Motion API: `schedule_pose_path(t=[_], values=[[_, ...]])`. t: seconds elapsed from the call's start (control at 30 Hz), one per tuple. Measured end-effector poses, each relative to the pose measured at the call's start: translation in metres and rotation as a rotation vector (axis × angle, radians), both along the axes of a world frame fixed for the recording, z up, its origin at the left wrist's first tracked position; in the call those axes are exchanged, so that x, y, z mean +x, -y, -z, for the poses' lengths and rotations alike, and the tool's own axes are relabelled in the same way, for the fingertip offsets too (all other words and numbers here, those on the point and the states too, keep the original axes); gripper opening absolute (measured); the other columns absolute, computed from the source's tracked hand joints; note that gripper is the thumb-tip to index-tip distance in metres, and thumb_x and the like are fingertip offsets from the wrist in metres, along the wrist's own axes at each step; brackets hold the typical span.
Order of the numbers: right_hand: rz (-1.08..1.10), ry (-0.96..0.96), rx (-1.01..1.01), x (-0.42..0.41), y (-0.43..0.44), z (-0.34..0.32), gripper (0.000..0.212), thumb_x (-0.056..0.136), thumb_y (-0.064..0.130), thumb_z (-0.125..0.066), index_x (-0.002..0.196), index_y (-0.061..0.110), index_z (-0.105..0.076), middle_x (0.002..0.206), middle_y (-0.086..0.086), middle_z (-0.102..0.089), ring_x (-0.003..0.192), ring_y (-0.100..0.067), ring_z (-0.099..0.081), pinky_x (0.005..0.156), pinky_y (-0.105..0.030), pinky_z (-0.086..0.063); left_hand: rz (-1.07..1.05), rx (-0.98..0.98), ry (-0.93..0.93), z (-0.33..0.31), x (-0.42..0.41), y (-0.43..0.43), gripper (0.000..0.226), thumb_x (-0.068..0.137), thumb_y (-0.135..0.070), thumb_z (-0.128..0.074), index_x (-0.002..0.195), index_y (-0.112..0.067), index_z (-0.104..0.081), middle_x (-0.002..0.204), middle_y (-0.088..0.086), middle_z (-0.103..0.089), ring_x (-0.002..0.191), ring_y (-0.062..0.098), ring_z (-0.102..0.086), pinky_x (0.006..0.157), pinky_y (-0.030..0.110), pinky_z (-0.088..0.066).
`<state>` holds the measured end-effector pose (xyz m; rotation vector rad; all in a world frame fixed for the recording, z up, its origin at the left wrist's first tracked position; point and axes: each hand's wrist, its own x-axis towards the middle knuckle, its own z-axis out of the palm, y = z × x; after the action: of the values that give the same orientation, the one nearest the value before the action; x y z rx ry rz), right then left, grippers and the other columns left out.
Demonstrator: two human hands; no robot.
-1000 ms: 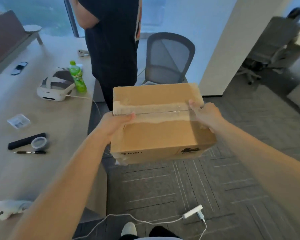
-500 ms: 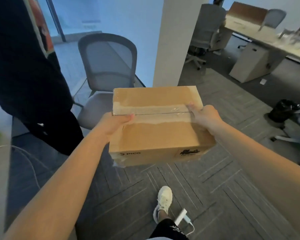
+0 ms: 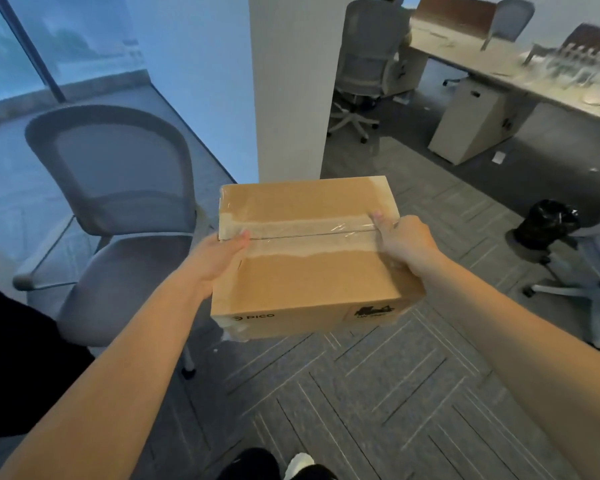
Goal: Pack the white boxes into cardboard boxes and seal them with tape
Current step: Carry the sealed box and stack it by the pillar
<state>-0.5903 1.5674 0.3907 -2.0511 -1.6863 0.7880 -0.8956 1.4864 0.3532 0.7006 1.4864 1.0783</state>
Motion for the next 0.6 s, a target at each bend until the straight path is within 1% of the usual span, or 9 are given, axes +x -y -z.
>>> schedule_pose_path(t=[0.07,0.13,0.23,0.3,0.4,0.47,0.53,0.57,0.6], values=[[0.02,0.024,0.001,0.009,-0.035,-0.003,0.062,0.097,0.061,-0.039,0.076,0.006,-0.058,0.071,-0.012,-0.061,0.057,-0.026,-0.057,0.045,-0.029,-0.036,0.006,0.002,0.008,0.001,0.009,-0.041,0.028,0.095,-0.037,-0.066,0.118,-0.021,-0.068,0.111,0.005,-0.075,0.104,0.029,-0.071,0.098,0.053,-0.053],[0.037,0.057,-0.001,0.013,-0.072,-0.007,0.061,0.098,0.059,-0.038,0.072,0.007,-0.055,0.066,-0.01,-0.057,0.054,-0.024,-0.054,0.044,-0.029,-0.032,0.026,0.004,-0.003,0.001,0.016,-0.081,0.026,0.098,-0.038,-0.062,0.117,-0.021,-0.067,0.113,0.005,-0.075,0.104,0.027,-0.071,0.097,0.052,-0.053],[0.055,0.101,0.011,0.018,-0.127,-0.014,0.059,0.099,0.059,-0.037,0.079,0.007,-0.055,0.07,-0.01,-0.058,0.057,-0.022,-0.055,0.045,-0.029,-0.034,0.051,0.013,-0.009,0.002,0.025,-0.141,0.031,0.1,-0.041,-0.057,0.12,-0.019,-0.065,0.113,0.004,-0.073,0.102,0.024,-0.071,0.095,0.048,-0.055],[0.085,0.119,0.024,0.021,-0.161,-0.018,0.058,0.099,0.059,-0.036,0.08,0.008,-0.055,0.073,-0.01,-0.059,0.058,-0.022,-0.056,0.046,-0.03,-0.036,0.072,0.027,-0.01,0.001,0.028,-0.183,0.034,0.1,-0.043,-0.056,0.122,-0.019,-0.065,0.114,0.003,-0.073,0.103,0.024,-0.07,0.097,0.048,-0.054],[0.125,0.124,0.055,0.028,-0.207,-0.027,0.055,0.099,0.058,-0.035,0.073,0.012,-0.048,0.073,-0.008,-0.056,0.059,-0.023,-0.055,0.048,-0.031,-0.041,0.093,0.029,-0.011,-0.003,0.032,-0.245,0.037,0.099,-0.047,-0.056,0.126,-0.022,-0.064,0.117,0.002,-0.071,0.105,0.024,-0.069,0.099,0.048,-0.053],[0.141,0.112,0.074,0.037,-0.235,-0.032,0.055,0.1,0.057,-0.033,0.071,0.013,-0.048,0.07,-0.009,-0.056,0.057,-0.024,-0.055,0.05,-0.031,-0.041,0.121,0.038,-0.04,-0.01,0.04,-0.281,0.044,0.098,-0.053,-0.055,0.131,-0.024,-0.061,0.125,0.001,-0.067,0.11,0.023,-0.065,0.102,0.048,-0.05],[0.156,0.101,0.085,0.048,-0.262,-0.036,0.056,0.101,0.056,-0.032,0.071,0.012,-0.049,0.067,-0.01,-0.058,0.055,-0.023,-0.055,0.047,-0.029,-0.04,0.146,0.066,-0.081,-0.014,0.052,-0.317,0.052,0.095,-0.058,-0.054,0.134,-0.024,-0.056,0.131,-0.006,-0.059,0.119,0.019,-0.056,0.108,0.047,-0.043],[0.162,0.104,0.089,0.054,-0.277,-0.036,0.057,0.101,0.056,-0.031,0.072,0.011,-0.051,0.065,-0.01,-0.058,0.054,-0.023,-0.056,0.046,-0.028,-0.038,0.159,0.075,-0.09,-0.018,0.059,-0.332,0.052,0.095,-0.058,-0.055,0.135,-0.025,-0.053,0.128,-0.009,-0.055,0.119,0.017,-0.052,0.109,0.045,-0.042],[0.165,0.108,0.094,0.06,-0.291,-0.035,0.059,0.1,0.057,-0.031,0.073,0.01,-0.053,0.063,-0.01,-0.059,0.052,-0.023,-0.056,0.045,-0.028,-0.036,0.172,0.078,-0.085,-0.022,0.067,-0.346,0.052,0.095,-0.057,-0.056,0.136,-0.025,-0.052,0.123,-0.008,-0.054,0.115,0.016,-0.053,0.106,0.042,-0.044]])
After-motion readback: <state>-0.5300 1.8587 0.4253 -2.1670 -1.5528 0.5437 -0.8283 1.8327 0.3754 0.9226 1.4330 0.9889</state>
